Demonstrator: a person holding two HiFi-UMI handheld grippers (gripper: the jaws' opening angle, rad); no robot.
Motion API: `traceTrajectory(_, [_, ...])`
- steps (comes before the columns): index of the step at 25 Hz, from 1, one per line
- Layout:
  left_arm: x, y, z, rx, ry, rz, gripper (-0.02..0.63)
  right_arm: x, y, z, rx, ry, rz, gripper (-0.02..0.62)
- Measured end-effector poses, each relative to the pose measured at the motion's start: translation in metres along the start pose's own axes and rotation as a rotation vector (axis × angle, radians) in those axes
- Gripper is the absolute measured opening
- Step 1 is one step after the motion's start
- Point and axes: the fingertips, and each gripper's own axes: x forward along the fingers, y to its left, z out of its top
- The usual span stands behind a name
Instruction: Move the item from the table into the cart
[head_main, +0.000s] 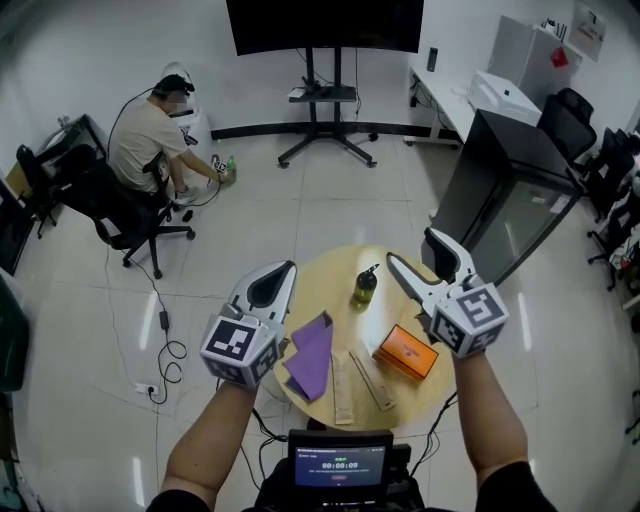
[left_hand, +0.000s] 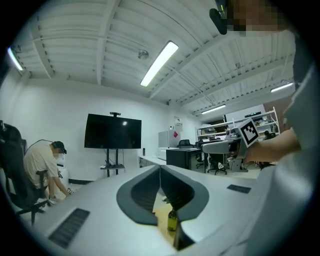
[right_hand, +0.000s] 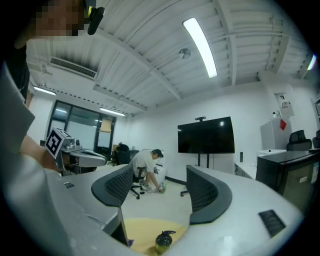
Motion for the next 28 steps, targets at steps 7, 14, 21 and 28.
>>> traceTrajectory(7, [0.129,0.040,-0.092,-0.065,0.045,0.015,0.012,0.084,-0.080,-0.116,0.036,0.108,0.037,0.371])
traceTrajectory(14, [0.210,0.059,-0.260,-0.139,0.090,0.067,0.012,0.142,-0.120,-0.301,0.074,0.198,0.071,0.373])
traceTrajectory(21, [0.255,0.073,-0.381,-0.132,0.171,0.066,0.013,0.172,-0.129,-0.431,0.142,0.260,0.065,0.373])
traceTrajectory(28, [0.304,0.064,-0.429,-0.157,0.241,0.061,0.012,0.197,-0.146,-0.486,0.194,0.321,0.130,0.373])
